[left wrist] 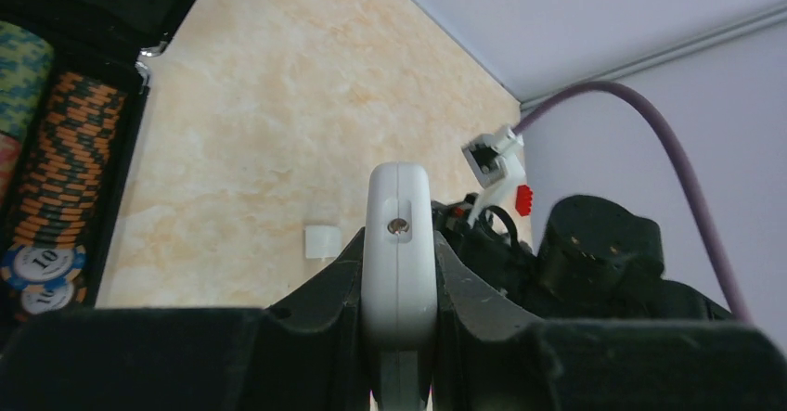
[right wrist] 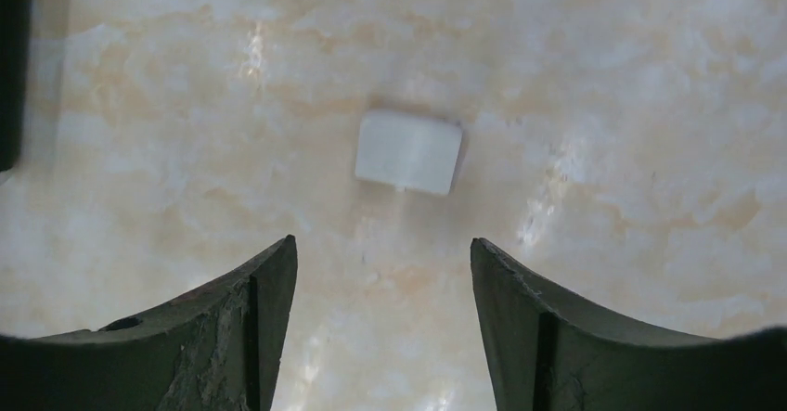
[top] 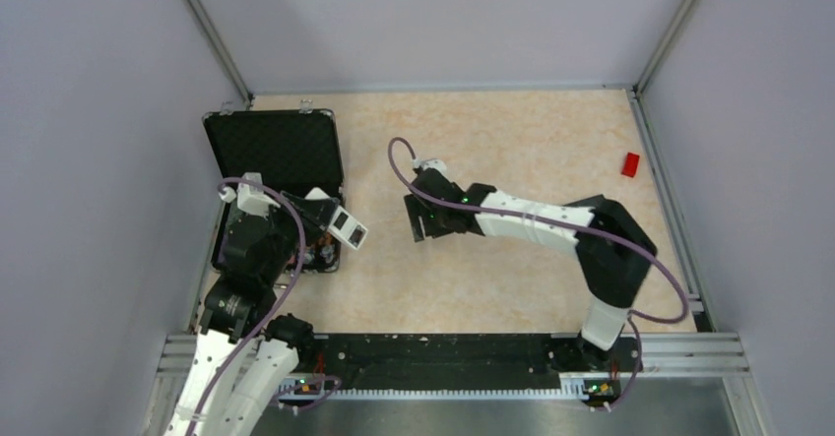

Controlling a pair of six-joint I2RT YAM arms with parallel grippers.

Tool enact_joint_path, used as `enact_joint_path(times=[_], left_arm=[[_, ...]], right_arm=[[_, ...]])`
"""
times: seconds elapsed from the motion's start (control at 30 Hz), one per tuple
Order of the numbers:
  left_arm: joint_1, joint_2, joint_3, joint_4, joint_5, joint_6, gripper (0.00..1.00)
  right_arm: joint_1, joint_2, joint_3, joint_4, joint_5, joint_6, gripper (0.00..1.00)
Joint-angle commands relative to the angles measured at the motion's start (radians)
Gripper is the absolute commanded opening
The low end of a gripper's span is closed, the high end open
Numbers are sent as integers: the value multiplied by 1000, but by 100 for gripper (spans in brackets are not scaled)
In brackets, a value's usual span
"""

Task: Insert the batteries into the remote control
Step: Move the battery cover to the center of the board.

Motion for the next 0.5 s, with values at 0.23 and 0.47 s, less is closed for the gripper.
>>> enact_joint_path(times=[0.23, 0.47], left_arm=[[3, -18, 43, -56, -104, 31, 0], [3, 6, 23, -17, -104, 32, 0]], right_arm=[[-21, 390, 363, -91, 178, -239, 72], [-60, 370, 288, -132, 192, -189, 70]])
